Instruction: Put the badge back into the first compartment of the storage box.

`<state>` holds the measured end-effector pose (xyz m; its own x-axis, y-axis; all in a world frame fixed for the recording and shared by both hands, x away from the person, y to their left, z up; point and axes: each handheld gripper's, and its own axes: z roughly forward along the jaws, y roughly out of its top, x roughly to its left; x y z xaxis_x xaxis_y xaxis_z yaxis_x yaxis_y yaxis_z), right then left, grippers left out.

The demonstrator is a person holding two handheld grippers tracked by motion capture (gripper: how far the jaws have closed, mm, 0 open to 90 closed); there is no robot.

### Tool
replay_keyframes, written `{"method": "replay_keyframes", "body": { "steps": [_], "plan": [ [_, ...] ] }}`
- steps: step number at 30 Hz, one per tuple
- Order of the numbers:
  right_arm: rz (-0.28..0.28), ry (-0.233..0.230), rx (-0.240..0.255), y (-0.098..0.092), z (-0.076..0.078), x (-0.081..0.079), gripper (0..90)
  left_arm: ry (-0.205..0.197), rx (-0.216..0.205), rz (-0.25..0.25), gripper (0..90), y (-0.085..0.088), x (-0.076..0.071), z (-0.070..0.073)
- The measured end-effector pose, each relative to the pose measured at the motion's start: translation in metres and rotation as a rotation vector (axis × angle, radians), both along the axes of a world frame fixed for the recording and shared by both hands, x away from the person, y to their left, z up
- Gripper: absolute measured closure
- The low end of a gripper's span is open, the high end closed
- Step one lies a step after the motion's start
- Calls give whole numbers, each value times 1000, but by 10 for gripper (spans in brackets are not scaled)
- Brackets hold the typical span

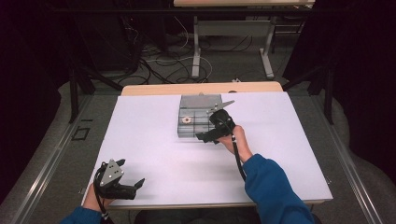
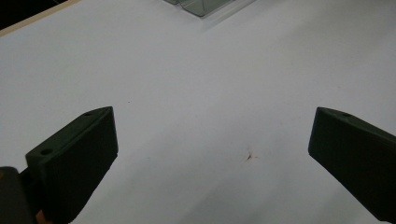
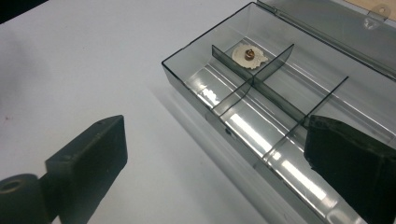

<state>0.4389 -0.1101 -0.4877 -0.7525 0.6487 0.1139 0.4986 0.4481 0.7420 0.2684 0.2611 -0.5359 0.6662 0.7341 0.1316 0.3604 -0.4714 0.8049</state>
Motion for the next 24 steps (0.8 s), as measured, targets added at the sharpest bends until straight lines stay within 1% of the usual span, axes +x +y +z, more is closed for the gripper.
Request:
{"method": "replay_keyframes", "body": {
  "steps": [1, 2, 4, 6, 7, 8, 9, 11, 12, 13, 14, 15, 16, 19, 21, 22, 23, 24],
  "plan": [
    [-4, -4, 5, -2, 0, -3, 50, 1, 1, 1, 15, 0, 0, 0],
    [-8, 4, 1, -5, 1, -6, 45, 0, 0, 1, 15, 0, 0, 0],
    [-2, -2, 0, -11, 1, -10, 32, 1, 2, -1, 15, 0, 0, 0],
    [-5, -13, -4, -17, 0, -14, 27, 1, 1, 0, 15, 0, 0, 0],
    [-5, -21, 4, -20, -1, -17, 20, 1, 3, 0, 15, 1, 0, 0],
    [-1, -18, -1, -24, -1, -19, 17, 1, 3, 1, 15, 1, 0, 0],
    [0, -25, -1, -26, -3, -21, 16, 1, 2, 1, 15, 1, 0, 0],
    [-5, -21, -18, -32, -4, -27, 13, -3, 3, 4, 16, 0, 0, 0],
    [-9, -25, -18, -34, -6, -29, 12, -1, 4, 3, 15, 0, 0, 0],
    [-7, -18, -25, -37, -6, -32, 12, -1, 1, 4, 15, 0, 0, 0],
    [-13, -26, -16, -40, -8, -36, 11, -2, 4, 4, 15, 0, 0, 0],
    [-12, -28, -10, -43, -9, -38, 11, 4, 6, 3, 15, 0, 0, 0],
    [-15, -30, -12, -46, -10, -42, 10, 3, 8, 0, 15, 1, 0, 0],
    [-28, -30, 6, -54, -16, -50, 8, 3, 12, 0, 15, 0, 0, 1],
    [-24, -26, -15, -59, -17, -53, 2, 3, 10, 1, 15, 0, 0, 1],
    [-30, -35, -13, -61, -18, -56, 1, 3, 12, 1, 15, 0, 0, 1],
    [-37, -34, -8, -64, -18, -58, 0, 2, 10, 3, 15, 0, 0, 1],
    [-42, -28, -14, -66, -17, -60, 0, -3, 13, 4, 15, 0, 0, 1]
  ]
}}
